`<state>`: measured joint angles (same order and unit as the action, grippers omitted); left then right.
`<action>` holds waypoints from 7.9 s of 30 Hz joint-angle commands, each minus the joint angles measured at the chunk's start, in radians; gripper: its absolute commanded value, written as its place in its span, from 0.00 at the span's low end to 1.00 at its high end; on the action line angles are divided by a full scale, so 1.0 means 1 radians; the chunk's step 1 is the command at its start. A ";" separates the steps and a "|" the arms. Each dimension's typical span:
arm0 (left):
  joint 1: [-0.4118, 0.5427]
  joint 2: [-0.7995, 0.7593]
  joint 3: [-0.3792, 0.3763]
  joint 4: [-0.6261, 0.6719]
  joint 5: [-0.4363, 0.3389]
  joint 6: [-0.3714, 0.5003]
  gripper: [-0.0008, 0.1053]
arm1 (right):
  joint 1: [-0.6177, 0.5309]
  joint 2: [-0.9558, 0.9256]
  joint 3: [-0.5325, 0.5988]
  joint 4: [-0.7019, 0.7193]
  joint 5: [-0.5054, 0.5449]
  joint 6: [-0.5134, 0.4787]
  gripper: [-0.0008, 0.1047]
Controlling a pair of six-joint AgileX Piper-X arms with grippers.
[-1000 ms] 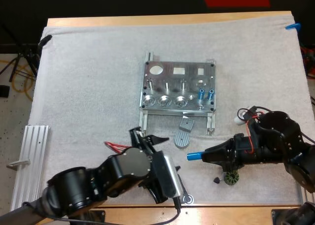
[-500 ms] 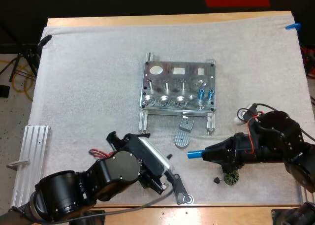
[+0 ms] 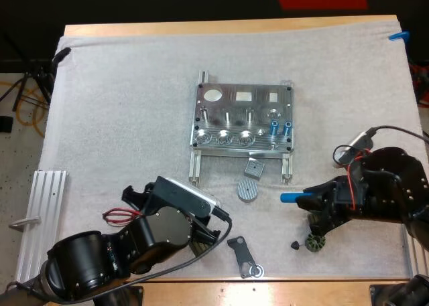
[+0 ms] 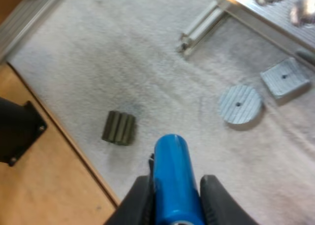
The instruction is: Load cells from right to left
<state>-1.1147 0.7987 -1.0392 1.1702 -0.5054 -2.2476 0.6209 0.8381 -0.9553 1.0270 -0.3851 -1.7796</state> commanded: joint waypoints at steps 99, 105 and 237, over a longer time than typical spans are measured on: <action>0.490 -0.006 0.076 -0.286 0.592 0.452 0.63 | 0.025 1.209 -0.962 0.325 0.458 -0.461 0.08; 0.490 -0.006 0.076 -0.286 0.592 0.452 0.63 | 0.025 1.218 -0.962 0.325 0.496 -0.461 0.08; 0.684 -0.006 0.076 -0.399 0.740 0.682 0.63 | -0.150 0.589 -0.858 0.378 0.486 -0.143 0.45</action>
<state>-0.4328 0.7987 -0.9601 0.7882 0.2131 -1.5698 0.4750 1.4329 -1.8078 1.4102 0.1019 -1.9284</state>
